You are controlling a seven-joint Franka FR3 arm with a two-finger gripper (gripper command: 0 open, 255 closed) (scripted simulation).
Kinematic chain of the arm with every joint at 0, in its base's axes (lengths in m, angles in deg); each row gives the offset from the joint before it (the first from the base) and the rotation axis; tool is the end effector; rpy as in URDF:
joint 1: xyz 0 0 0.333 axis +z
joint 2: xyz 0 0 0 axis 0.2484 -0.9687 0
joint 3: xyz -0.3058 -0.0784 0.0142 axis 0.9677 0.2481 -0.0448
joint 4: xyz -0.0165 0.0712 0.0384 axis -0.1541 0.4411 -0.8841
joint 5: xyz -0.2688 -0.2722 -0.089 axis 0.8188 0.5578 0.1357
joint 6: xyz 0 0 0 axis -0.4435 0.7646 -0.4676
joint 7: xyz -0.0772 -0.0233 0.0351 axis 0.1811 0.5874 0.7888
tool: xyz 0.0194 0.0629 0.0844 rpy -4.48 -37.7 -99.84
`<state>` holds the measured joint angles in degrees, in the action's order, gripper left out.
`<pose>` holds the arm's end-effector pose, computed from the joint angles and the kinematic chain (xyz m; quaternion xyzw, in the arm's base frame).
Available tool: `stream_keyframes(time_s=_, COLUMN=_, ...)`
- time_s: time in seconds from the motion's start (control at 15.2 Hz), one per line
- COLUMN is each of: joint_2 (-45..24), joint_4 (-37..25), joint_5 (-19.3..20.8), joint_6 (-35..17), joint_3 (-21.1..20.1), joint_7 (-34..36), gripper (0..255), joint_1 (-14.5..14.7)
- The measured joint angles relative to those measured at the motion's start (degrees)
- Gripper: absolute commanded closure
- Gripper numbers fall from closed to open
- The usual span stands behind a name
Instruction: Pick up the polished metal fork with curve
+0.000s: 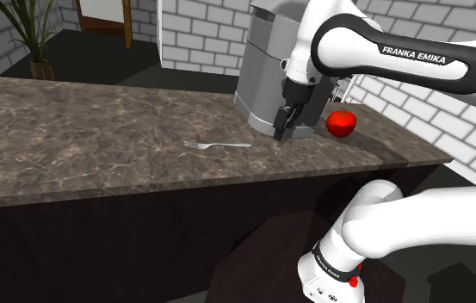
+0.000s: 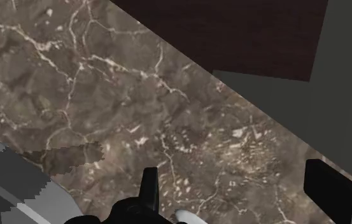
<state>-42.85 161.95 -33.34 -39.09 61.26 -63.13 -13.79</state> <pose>0.3116 0.0069 0.5555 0.9964 0.0806 -0.0147 0.0198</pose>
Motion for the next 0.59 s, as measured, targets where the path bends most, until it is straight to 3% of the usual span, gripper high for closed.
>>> stream_keyframes(time_s=0.2, joint_2=-2.3, joint_4=-0.8, joint_5=0.0, joint_6=-1.7, joint_3=0.4, joint_7=-2.0, gripper=0, joint_1=0.8)
stream_keyframes(time_s=0.59, joint_2=-13.8, joint_4=-5.1, joint_5=-1.0, joint_6=-9.9, joint_3=0.9, joint_7=-10.5, gripper=0, joint_1=5.1)
